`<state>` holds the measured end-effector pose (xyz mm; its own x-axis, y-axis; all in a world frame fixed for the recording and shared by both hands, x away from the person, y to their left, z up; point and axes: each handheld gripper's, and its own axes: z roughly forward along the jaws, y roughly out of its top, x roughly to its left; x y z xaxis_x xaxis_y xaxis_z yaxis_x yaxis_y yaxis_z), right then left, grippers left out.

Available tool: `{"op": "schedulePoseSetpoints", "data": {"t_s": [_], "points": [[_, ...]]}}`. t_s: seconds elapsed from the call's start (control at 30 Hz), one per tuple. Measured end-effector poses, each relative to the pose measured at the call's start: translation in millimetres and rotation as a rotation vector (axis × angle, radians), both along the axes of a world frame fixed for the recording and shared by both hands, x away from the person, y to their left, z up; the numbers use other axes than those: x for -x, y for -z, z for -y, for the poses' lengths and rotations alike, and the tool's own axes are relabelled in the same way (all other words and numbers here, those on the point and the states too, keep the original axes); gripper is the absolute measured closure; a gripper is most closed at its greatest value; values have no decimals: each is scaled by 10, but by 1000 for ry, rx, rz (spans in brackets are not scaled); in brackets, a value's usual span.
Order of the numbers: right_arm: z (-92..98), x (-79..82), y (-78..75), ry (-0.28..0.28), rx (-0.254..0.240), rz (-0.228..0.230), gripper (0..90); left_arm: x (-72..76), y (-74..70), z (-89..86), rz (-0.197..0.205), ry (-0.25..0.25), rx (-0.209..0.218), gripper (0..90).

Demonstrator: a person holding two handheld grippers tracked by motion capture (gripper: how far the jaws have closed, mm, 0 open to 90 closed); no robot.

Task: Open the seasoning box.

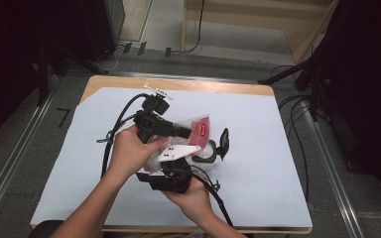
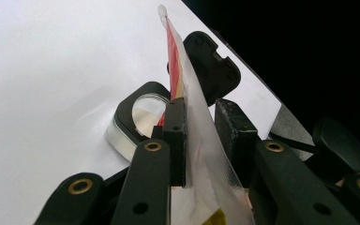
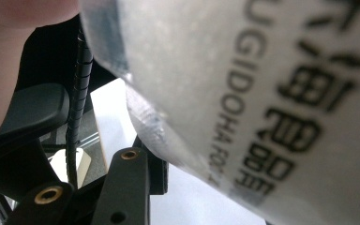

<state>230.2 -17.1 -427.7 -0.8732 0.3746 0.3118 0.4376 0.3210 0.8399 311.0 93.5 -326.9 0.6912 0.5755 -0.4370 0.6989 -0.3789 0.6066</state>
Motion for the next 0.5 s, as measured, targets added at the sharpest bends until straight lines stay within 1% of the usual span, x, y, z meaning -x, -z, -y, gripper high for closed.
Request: {"op": "schedulePoseSetpoints", "data": {"t_s": [0.1, 0.17, 0.27, 0.43, 0.5], "points": [[2, -4, -4, -2, 1, 0, 640, -4, 2, 2, -1, -2, -1, 754], [1, -8, 0, -2, -2, -4, 640, -11, 5, 4, 0, -1, -13, 752], [1, -18, 12, -5, -3, -15, 639, -16, 18, 11, -7, -4, -10, 752], [3, -16, 14, -1, -3, -13, 637, -12, 14, 18, -3, -5, -13, 752], [-3, -12, 16, -1, -2, -9, 618, -12, 15, 19, -2, -4, -11, 753]]}}
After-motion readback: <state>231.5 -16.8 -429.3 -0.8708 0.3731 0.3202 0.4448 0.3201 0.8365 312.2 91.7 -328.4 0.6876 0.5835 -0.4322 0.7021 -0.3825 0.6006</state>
